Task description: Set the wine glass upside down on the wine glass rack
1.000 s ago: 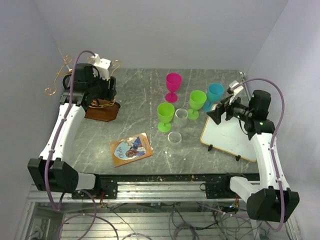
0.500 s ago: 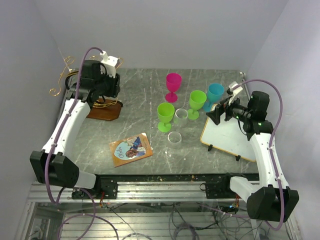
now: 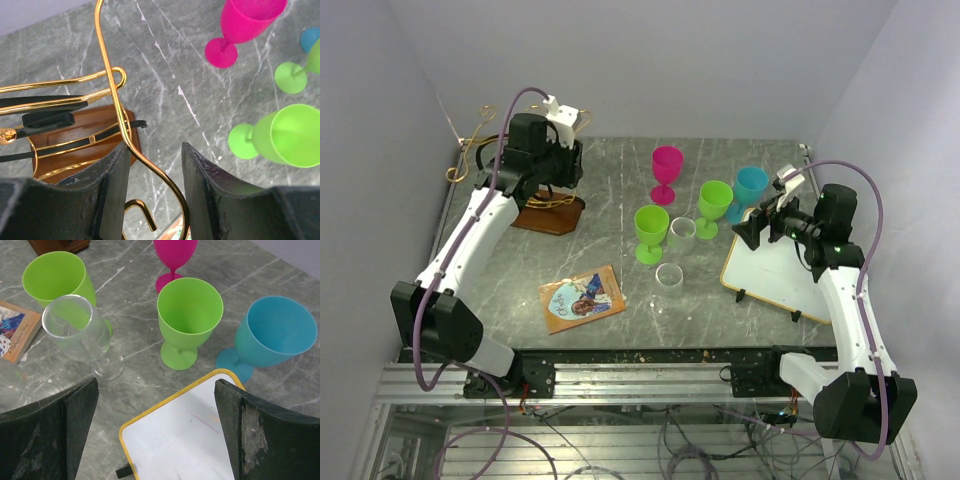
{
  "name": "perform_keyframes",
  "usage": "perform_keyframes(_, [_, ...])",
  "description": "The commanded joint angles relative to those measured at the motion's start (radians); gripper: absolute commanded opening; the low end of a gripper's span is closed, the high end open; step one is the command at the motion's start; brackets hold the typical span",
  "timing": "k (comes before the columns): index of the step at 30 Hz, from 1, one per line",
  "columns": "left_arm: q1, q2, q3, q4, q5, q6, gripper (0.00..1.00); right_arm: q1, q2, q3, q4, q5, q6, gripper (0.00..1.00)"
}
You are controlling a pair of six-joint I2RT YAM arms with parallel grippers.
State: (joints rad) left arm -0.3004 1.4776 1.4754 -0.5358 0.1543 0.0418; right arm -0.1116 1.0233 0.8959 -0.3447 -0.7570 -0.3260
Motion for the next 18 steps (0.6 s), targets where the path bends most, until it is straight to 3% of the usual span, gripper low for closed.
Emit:
perform_keyframes(1, [-0.091,0.005,-0.012,0.081,0.046,-0.127,0.43,0.003,-0.014,-0.018,0.039,0.011,0.006,1.0])
perform_keyframes(9, [-0.176,0.054,0.032,0.084,0.021,-0.204,0.49,0.002,-0.004,-0.026,0.046,0.039,-0.006,1.0])
perform_keyframes(18, [-0.211,0.062,0.035,0.117,0.07,-0.284,0.7,0.002,0.007,-0.031,0.046,0.034,-0.015,1.0])
